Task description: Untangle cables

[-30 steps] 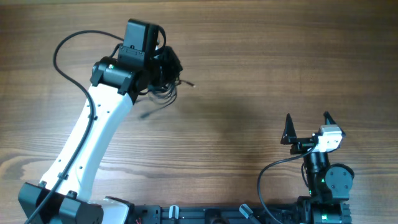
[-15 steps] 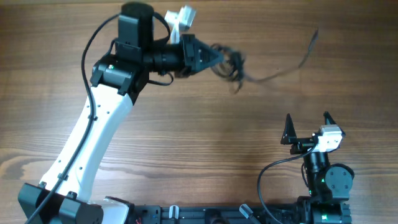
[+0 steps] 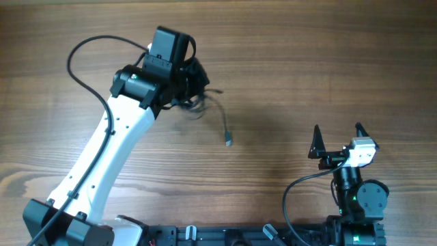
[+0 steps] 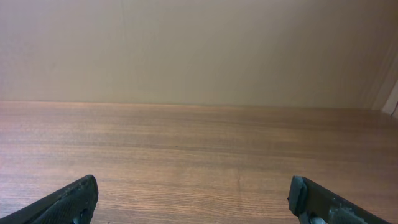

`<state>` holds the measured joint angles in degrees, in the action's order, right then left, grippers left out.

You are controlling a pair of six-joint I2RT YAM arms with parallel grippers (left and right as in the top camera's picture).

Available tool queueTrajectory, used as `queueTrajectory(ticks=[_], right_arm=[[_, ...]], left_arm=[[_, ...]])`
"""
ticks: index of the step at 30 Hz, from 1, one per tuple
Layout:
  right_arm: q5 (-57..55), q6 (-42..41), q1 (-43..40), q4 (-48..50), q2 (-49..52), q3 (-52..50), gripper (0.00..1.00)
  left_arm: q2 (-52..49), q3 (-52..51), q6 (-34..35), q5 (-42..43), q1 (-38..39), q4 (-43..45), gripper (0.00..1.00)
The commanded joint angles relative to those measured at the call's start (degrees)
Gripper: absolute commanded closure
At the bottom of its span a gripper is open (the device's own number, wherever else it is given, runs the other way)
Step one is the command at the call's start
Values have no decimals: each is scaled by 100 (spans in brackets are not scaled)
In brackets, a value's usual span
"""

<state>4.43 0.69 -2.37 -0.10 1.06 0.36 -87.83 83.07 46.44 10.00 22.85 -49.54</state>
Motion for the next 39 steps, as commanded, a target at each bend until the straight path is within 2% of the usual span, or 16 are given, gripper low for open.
queueTrajectory(ticks=[1,3,4,6,10,14,18,20,23,25,27,29,30,32,35,39], right_arm=[[-57,-79,-22,15,-26,-7,0],[-57,-79,-22,15,-26,-7,0],[-57,-79,-22,15,-26,-7,0],[-57,-79,-22,15,-26,-7,0],[-57,-79,-22,15,-26,-7,0],[-57,-79,-22,15,-26,-7,0],[-57,-79,-22,15,-26,-7,0],[-57,-79,-22,15,-26,-7,0],[-57,-79,-22,15,-26,-7,0],[-57,-79,-22,15,-26,-7,0],[-57,-79,-22,15,-26,-7,0],[-57,-79,-22,15,-26,-7,0],[-57,-79,-22,15,-26,-7,0],[-57,-79,-22,15,-26,-7,0],[-57,-79,-22,15,-26,-7,0],[-57,-79,-22,15,-26,-7,0]], left_arm=[[50,31,46,2273,-142,713,96],[50,31,46,2804,-197,1040,96],[50,31,39,2809,-214,1117,95],[50,31,22,2496,-214,1040,95],[50,31,26,1252,-195,461,94],[48,28,28,179,-116,-140,88],[48,28,26,170,-109,-186,88],[48,28,26,269,-109,-177,95],[50,31,-332,1202,-111,85,96],[50,31,-901,2699,-142,551,96],[50,31,-1005,4004,-177,1032,96],[50,31,-1005,4922,-188,1556,96],[50,31,-1005,5086,-186,1753,96],[50,31,-1003,4826,-186,1871,96],[50,31,-999,3362,-186,1412,96],[17,31,-918,560,-52,260,96]])
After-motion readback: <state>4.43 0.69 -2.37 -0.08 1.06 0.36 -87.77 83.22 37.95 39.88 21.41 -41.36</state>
